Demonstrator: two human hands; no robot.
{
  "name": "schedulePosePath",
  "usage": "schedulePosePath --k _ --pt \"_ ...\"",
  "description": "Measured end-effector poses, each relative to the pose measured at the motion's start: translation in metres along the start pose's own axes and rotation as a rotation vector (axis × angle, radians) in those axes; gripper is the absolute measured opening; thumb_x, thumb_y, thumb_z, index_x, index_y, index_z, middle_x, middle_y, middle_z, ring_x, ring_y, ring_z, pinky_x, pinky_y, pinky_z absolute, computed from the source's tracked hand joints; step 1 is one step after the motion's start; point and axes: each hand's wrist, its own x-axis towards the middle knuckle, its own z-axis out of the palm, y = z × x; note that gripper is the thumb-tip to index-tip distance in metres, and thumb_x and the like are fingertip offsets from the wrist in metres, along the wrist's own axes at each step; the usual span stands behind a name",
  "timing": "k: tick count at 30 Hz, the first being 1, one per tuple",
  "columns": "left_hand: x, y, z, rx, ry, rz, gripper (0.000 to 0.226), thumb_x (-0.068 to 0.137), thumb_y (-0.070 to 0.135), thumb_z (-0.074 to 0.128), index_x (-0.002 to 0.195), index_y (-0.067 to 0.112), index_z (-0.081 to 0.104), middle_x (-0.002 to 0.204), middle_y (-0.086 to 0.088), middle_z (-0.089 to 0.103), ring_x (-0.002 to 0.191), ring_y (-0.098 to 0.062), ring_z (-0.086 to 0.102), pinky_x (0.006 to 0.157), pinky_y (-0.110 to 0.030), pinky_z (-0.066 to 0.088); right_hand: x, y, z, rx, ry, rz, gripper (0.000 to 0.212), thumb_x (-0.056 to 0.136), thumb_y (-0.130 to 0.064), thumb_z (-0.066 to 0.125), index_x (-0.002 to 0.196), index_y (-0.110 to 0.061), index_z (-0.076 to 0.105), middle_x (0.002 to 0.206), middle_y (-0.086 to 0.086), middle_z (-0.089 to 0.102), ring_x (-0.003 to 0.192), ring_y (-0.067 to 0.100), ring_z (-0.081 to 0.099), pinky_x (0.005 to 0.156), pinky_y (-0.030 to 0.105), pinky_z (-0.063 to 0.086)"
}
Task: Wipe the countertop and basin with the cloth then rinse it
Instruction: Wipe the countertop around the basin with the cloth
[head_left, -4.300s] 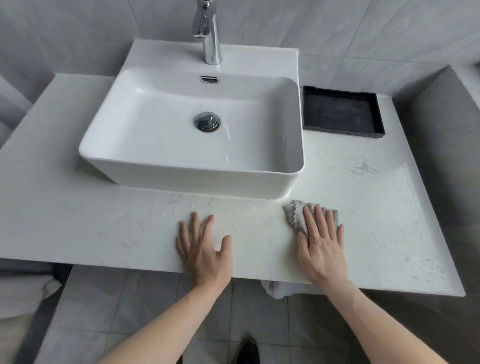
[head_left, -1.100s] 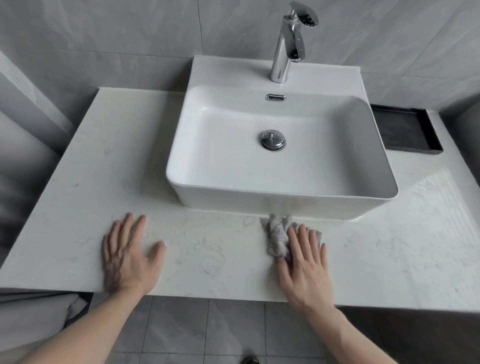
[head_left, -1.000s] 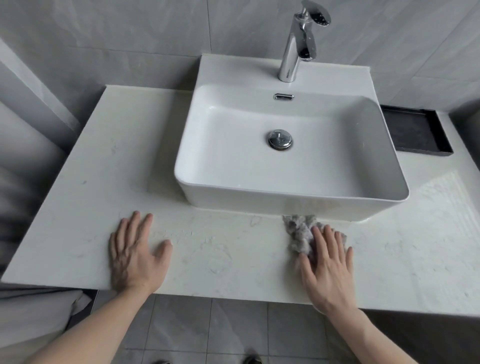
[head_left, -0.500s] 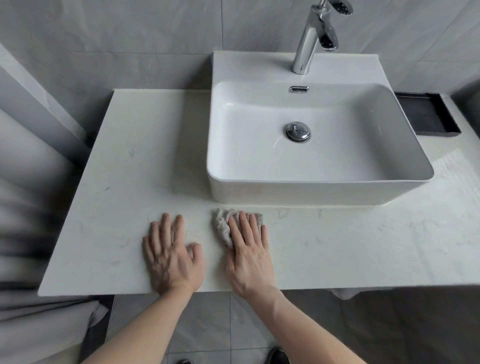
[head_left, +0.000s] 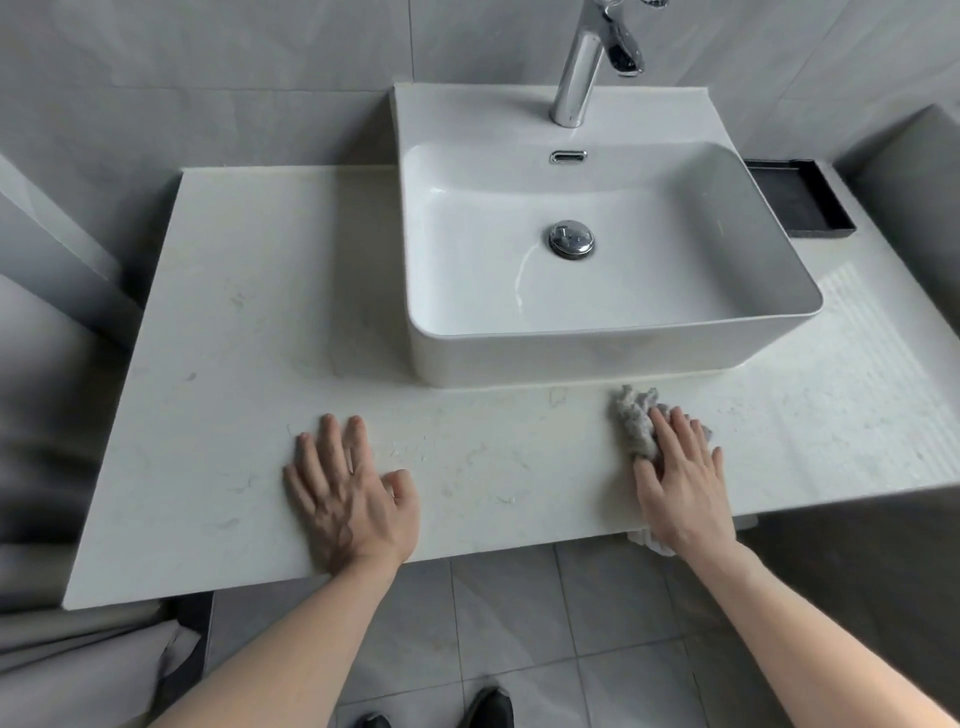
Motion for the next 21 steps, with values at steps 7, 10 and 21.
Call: schedulePosePath --k 7,10,21 --pt "-0.001 0.001 -0.001 0.020 0.008 -0.008 0.077 0.077 0.038 0.034 0.153 0.025 0.035 0.166 -0.001 0.021 0.153 -0.030 0.014 0.123 -0.054 0.012 -0.004 -0.035 0.026 0.024 0.052 0.020 0.072 0.097 -0.058 0.027 0.164 -0.033 0.015 0.174 0.003 0.003 0.160 0.026 -0.004 0.129 0.051 0.000" --pt "0.000 0.001 0.001 0.013 0.024 -0.015 0.077 0.077 0.038 0.034 0.153 0.025 0.036 0.166 -0.001 0.022 0.153 -0.030 0.015 0.123 -0.053 0.012 -0.026 -0.073 0.046 0.017 0.027 -0.189 0.070 0.100 -0.045 0.035 0.165 -0.032 0.013 0.174 0.003 0.002 0.160 0.026 -0.007 0.130 0.049 0.000" --pt "0.000 0.002 0.003 -0.013 0.046 -0.019 0.077 0.076 0.038 0.037 0.152 0.027 0.037 0.166 0.001 0.022 0.154 -0.027 0.013 0.124 -0.051 0.010 -0.049 -0.068 0.048 0.143 -0.214 -0.737 0.079 0.084 -0.005 0.048 0.160 -0.021 0.035 0.170 -0.004 0.020 0.160 0.012 0.006 0.129 0.039 0.011"
